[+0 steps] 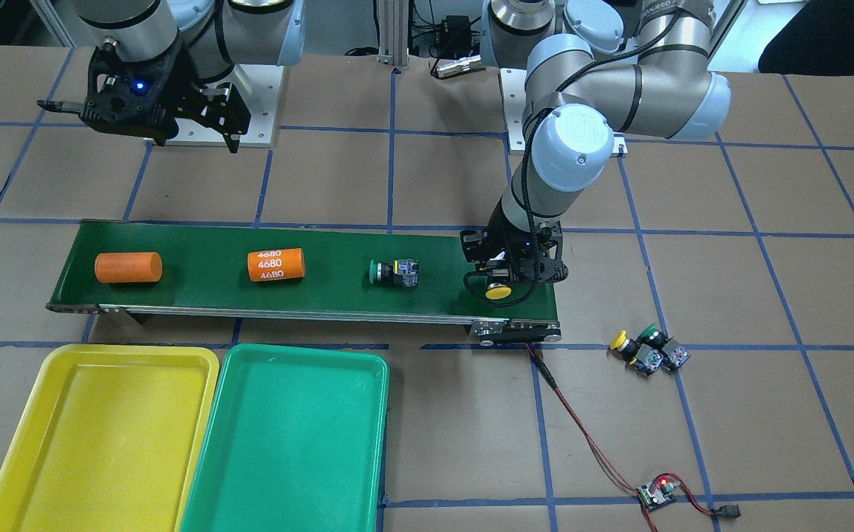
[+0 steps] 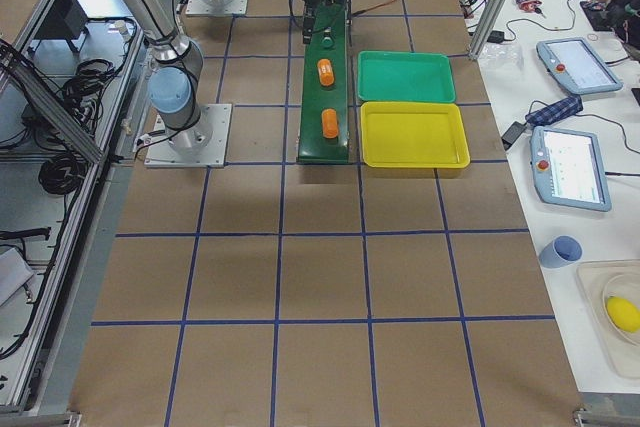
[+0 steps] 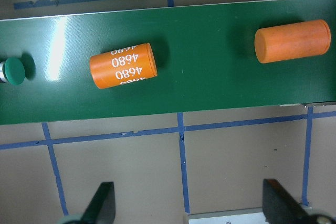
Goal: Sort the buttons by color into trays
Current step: 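Place the yellow-capped button on the belt and release it, then lower right gripper onto belt's green button while left gripper reaches toward buttons, then lift green button toward green tray while left gripper grasps another button, then lower the green-capped button into the green tray and open the right gripper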
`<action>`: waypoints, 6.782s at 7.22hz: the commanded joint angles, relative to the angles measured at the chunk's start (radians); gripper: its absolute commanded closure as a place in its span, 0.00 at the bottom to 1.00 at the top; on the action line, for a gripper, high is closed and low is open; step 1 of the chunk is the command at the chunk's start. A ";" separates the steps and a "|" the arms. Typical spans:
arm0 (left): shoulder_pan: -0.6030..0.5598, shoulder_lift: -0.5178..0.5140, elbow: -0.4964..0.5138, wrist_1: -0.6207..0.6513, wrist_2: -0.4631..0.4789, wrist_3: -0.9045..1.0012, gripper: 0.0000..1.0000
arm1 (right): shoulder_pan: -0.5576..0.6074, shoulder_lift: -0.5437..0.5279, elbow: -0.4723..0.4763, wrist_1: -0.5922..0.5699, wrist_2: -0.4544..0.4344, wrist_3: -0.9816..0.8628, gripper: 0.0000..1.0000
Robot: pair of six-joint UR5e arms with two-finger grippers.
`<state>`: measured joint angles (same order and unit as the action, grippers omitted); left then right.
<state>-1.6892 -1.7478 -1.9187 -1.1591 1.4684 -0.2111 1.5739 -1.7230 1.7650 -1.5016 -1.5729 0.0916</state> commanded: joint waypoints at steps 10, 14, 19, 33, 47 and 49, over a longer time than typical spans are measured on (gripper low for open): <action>0.459 -0.134 0.231 -0.057 -0.037 0.403 0.00 | 0.003 0.034 0.027 -0.123 0.020 0.389 0.00; 0.502 -0.314 0.238 0.165 -0.036 0.334 0.00 | 0.008 0.057 0.124 -0.300 0.020 0.802 0.00; 0.559 -0.338 0.172 0.169 -0.033 0.204 0.00 | 0.185 0.248 0.140 -0.523 0.004 1.160 0.00; 0.540 -0.289 0.112 0.200 0.052 0.252 1.00 | 0.152 0.375 0.124 -0.622 0.005 1.092 1.00; -0.044 -0.136 0.155 0.007 -0.017 0.200 1.00 | 0.084 0.527 -0.018 -0.799 -0.058 0.192 0.00; -0.063 -0.128 0.104 0.019 -0.013 0.199 1.00 | 0.090 0.406 -0.013 -0.581 -0.058 0.191 0.00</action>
<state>-1.7383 -1.8788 -1.7866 -1.1521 1.4536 -0.0120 1.6605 -1.2412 1.7484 -2.2079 -1.6312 0.2834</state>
